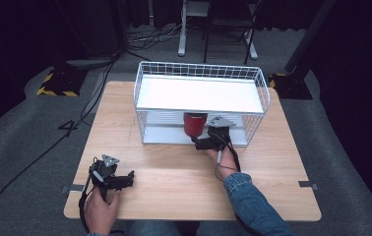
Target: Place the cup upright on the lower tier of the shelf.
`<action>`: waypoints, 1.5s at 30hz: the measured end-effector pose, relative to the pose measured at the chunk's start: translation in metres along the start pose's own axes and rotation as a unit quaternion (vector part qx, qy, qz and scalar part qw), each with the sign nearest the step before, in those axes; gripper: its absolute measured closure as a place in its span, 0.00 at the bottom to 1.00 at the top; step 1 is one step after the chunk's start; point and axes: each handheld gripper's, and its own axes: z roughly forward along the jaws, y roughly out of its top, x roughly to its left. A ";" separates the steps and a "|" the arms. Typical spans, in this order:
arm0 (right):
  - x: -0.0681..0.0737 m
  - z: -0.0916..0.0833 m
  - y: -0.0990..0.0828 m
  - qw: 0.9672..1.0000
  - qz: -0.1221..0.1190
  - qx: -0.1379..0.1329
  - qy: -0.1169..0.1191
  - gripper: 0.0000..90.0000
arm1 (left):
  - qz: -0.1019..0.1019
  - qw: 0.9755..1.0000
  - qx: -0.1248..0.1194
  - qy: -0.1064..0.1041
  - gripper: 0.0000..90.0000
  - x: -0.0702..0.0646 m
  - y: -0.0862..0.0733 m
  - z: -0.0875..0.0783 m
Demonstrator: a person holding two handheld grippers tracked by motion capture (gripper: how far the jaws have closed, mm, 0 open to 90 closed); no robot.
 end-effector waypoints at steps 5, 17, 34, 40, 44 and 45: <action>0.001 -0.023 -0.006 1.000 0.002 -0.002 0.009 0.00 | 0.000 1.000 -0.001 -0.001 0.00 0.000 0.000 0.000; -0.010 -0.081 -0.016 0.999 0.005 -0.011 0.030 0.00 | -0.002 1.000 0.000 -0.001 0.00 0.000 0.000 0.000; -0.037 -0.156 -0.030 1.000 0.011 -0.001 0.028 0.00 | -0.002 1.000 0.000 -0.001 0.00 0.000 0.000 0.000; -0.048 -0.174 -0.043 0.999 0.025 0.016 0.027 0.00 | -0.002 1.000 0.000 -0.001 0.00 0.000 0.000 0.000; -0.055 -0.182 -0.053 0.999 0.041 0.024 0.025 0.01 | -0.002 1.000 0.000 -0.001 0.00 0.000 0.000 0.000; -0.057 -0.183 -0.055 0.998 0.044 0.026 0.025 0.02 | -0.002 1.000 0.000 -0.001 0.00 0.000 0.000 0.000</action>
